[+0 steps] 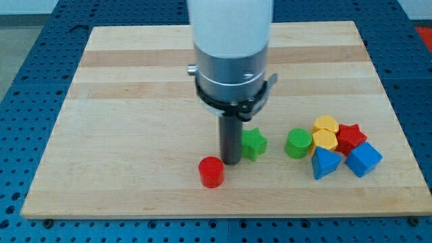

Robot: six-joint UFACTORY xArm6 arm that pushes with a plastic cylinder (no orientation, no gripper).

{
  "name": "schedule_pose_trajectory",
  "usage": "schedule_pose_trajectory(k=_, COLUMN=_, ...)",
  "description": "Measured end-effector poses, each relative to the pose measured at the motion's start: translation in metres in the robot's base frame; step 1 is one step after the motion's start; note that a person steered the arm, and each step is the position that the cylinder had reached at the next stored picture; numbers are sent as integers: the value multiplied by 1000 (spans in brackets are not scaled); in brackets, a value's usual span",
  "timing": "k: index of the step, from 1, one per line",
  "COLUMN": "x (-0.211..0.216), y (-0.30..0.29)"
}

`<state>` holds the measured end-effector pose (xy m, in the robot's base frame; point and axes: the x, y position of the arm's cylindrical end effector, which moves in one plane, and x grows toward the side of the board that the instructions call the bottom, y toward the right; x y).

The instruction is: Point your arm towards the blue cube

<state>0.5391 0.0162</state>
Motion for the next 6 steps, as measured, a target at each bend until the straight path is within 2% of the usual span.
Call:
schedule_pose_trajectory(k=1, x=2, y=33)
schedule_pose_trajectory(k=3, x=49, y=47)
schedule_pose_trajectory(k=4, x=59, y=89)
schedule_pose_trajectory(k=5, x=60, y=160)
schedule_pose_trajectory(k=6, x=44, y=238)
